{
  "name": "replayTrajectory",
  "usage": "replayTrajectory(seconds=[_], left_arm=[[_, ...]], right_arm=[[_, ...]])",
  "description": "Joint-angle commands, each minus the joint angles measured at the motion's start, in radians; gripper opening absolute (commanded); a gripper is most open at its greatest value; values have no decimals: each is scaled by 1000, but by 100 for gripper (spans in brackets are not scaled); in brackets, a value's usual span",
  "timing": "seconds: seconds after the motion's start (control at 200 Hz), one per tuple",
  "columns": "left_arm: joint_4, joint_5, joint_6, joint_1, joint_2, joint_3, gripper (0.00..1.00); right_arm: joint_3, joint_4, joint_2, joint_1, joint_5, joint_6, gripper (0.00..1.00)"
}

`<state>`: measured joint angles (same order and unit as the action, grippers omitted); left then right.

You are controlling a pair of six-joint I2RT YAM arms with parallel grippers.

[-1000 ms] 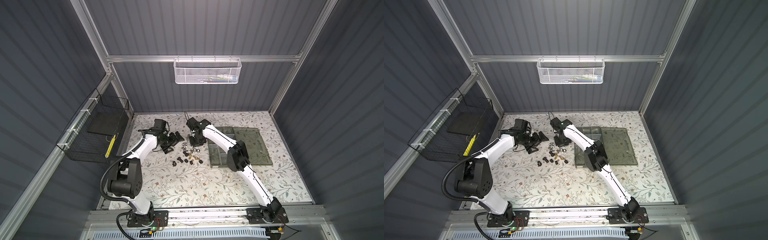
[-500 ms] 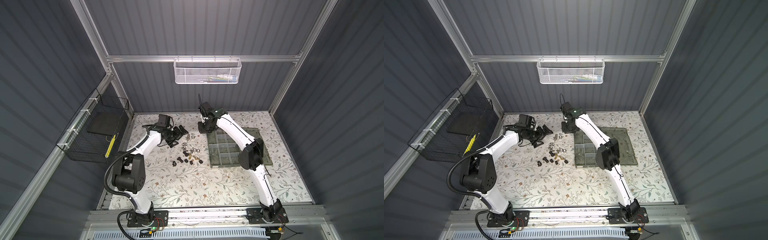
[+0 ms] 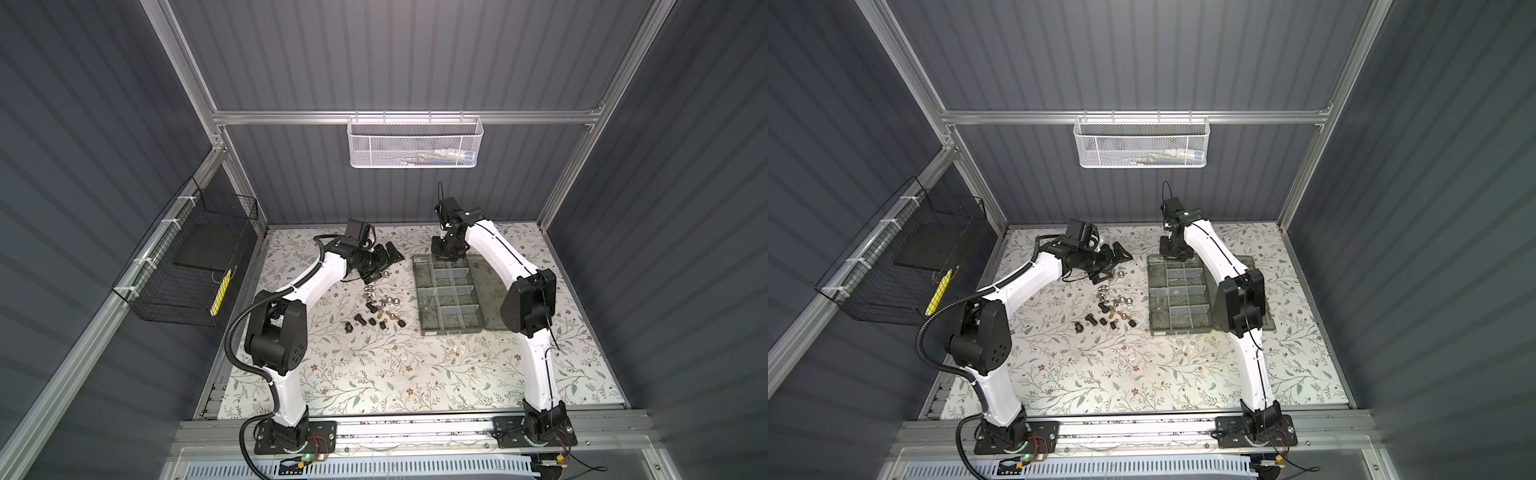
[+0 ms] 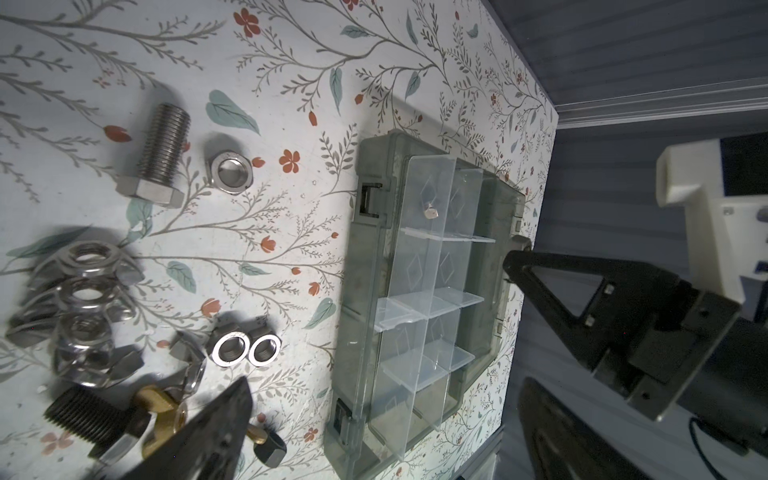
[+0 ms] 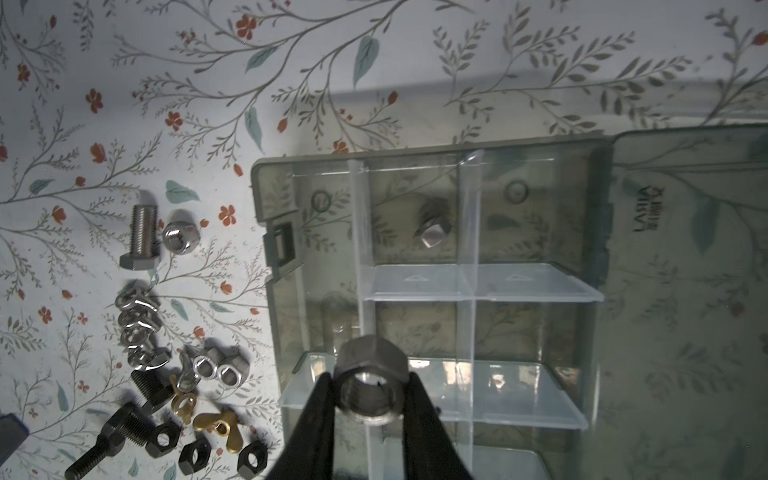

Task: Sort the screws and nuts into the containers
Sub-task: 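Lift the held nut and carry it over the box compartment with the right gripper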

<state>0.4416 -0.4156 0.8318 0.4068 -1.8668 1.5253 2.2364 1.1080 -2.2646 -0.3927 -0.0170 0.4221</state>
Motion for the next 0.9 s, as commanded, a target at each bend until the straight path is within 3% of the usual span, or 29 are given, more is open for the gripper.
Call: replayTrajectory(seconds=[0.0, 0.585, 0.896], left_arm=[[26, 6, -13, -2, -7, 32, 100], [79, 23, -49, -2, 11, 40, 100], [108, 46, -75, -3, 31, 35, 100]], right_arm=[[2, -16, -13, 22, 9, 6, 22], [32, -68, -164, 41, -26, 32, 24], [59, -53, -228, 42, -39, 43, 31]])
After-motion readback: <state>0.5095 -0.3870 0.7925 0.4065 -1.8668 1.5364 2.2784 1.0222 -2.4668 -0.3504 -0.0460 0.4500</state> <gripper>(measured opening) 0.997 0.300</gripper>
